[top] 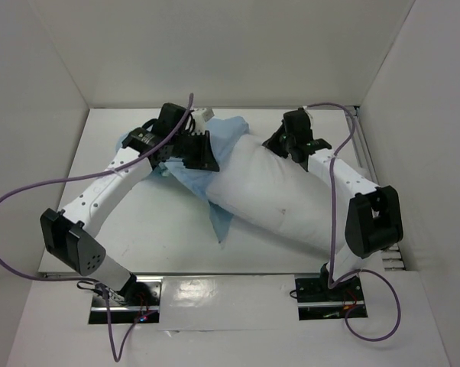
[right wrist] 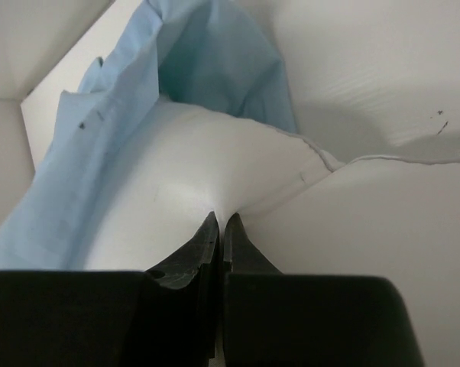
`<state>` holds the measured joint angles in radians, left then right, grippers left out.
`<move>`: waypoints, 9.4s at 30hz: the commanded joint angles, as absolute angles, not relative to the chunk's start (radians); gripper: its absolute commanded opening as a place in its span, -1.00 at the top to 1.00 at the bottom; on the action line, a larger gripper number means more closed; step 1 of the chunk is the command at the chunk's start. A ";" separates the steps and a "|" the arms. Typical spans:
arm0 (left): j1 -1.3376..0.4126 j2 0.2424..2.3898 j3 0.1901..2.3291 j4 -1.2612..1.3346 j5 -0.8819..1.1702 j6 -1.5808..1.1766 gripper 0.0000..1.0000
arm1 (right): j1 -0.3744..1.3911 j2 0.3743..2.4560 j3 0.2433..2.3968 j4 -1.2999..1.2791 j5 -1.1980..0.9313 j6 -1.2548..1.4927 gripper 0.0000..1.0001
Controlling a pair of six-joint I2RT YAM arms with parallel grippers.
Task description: Put the pillow into the pillowcase
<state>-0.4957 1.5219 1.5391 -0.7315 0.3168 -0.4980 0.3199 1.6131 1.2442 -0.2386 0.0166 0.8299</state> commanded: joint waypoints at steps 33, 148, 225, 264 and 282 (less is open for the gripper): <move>-0.515 1.511 1.546 -0.958 0.498 -0.408 0.45 | 0.359 1.594 1.198 -0.034 0.034 1.094 1.00; -0.218 1.278 0.439 0.245 0.325 -0.799 -0.60 | 0.927 1.601 1.592 -0.914 0.333 0.169 -0.99; -0.459 1.123 1.250 -0.657 0.292 -0.434 0.11 | 0.773 1.615 1.598 -0.517 0.282 0.643 -0.78; -0.675 1.923 1.980 -1.025 -0.724 -0.480 0.88 | 0.020 1.009 0.766 -0.821 -0.118 0.641 -1.00; -0.786 1.893 2.378 -0.790 0.466 -0.420 1.00 | 0.227 1.094 1.209 -0.181 -0.322 0.848 1.00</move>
<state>-0.7719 1.9511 2.3600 -1.0077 0.0975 -0.3450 0.1528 1.1549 1.0790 -0.3702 -0.2741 0.8333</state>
